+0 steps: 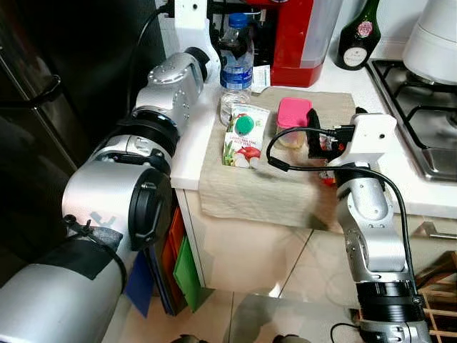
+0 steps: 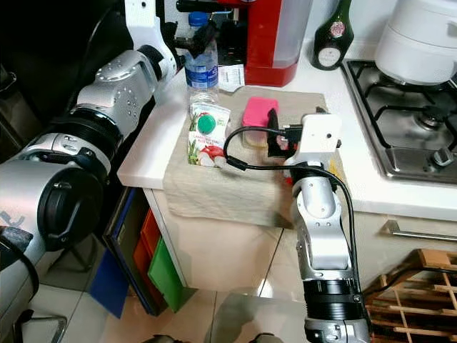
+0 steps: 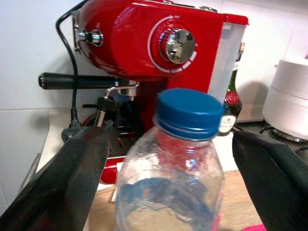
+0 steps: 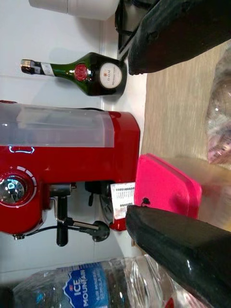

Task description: Restocking fridge

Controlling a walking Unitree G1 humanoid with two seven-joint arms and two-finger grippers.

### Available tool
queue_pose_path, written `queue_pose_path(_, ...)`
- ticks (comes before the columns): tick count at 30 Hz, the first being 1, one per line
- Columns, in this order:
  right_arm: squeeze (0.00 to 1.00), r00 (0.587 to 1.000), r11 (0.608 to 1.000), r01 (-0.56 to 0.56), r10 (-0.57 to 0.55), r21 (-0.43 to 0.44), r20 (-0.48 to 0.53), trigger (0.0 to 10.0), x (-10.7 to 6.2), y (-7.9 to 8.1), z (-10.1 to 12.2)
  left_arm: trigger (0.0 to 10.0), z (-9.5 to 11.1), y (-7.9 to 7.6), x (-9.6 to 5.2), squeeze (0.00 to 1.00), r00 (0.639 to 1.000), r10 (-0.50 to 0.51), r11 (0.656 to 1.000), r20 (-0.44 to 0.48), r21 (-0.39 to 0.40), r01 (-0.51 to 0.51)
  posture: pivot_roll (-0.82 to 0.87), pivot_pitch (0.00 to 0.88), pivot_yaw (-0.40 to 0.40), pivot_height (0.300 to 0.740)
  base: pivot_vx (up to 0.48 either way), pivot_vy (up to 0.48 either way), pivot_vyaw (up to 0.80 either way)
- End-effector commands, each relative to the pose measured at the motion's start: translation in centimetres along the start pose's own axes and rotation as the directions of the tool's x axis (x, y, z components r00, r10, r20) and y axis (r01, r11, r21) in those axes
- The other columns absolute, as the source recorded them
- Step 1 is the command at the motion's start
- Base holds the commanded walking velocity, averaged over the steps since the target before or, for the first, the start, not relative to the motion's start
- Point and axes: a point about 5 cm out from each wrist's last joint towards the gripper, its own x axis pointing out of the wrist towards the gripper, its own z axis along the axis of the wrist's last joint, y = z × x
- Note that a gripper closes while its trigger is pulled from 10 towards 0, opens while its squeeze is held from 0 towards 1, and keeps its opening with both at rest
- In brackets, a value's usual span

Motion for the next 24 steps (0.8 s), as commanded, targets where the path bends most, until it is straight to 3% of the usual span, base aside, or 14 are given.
queue_pose_path(1,0.00,1.000,1.000,-0.005,0.005,0.000,0.009,10.0,-0.3,0.2,0.2,10.0,-0.7,0.1,-0.1,1.00,0.999,-0.009,1.000,-0.033,0.019,0.009,-0.15,0.000,0.109,0.740,0.000,0.000,0.00)
queue_pose_path(9,0.00,1.000,1.000,-0.005,0.005,0.003,0.001,10.0,-0.3,0.2,0.1,10.0,-1.5,0.5,-0.4,1.00,0.998,-0.004,0.999,-0.067,0.032,0.006,-0.14,0.000,0.110,0.740,0.000,0.000,0.00)
queue_pose_path(10,0.00,1.000,1.000,-0.008,0.008,0.005,-0.002,10.0,-0.3,0.3,0.1,10.0,-1.7,0.8,-0.5,0.00,0.997,0.023,1.000,-0.080,0.021,-0.022,-0.14,0.000,0.110,0.740,0.000,0.000,0.00)
queue_pose_path(16,0.00,1.000,1.000,-0.016,0.016,0.006,-0.004,10.0,-0.2,0.4,0.1,10.0,-2.0,1.2,-0.6,0.00,0.993,0.065,0.996,-0.095,-0.054,-0.071,-0.14,0.000,0.107,0.740,0.000,0.000,0.00)
queue_pose_path(23,0.00,1.000,1.000,-0.018,0.018,0.005,-0.006,10.0,-0.3,0.4,0.1,9.6,-2.4,1.4,-0.7,0.00,0.988,0.088,0.994,-0.127,-0.057,-0.095,-0.15,0.000,0.108,0.740,0.000,0.000,0.00)
queue_pose_path(24,0.00,1.000,1.000,-0.019,0.019,0.005,-0.007,10.0,-0.3,0.4,0.1,0.0,-2.5,1.2,-0.6,0.00,0.989,0.075,0.996,-0.128,-0.042,-0.081,-0.15,0.000,0.107,0.740,0.000,0.000,0.00)
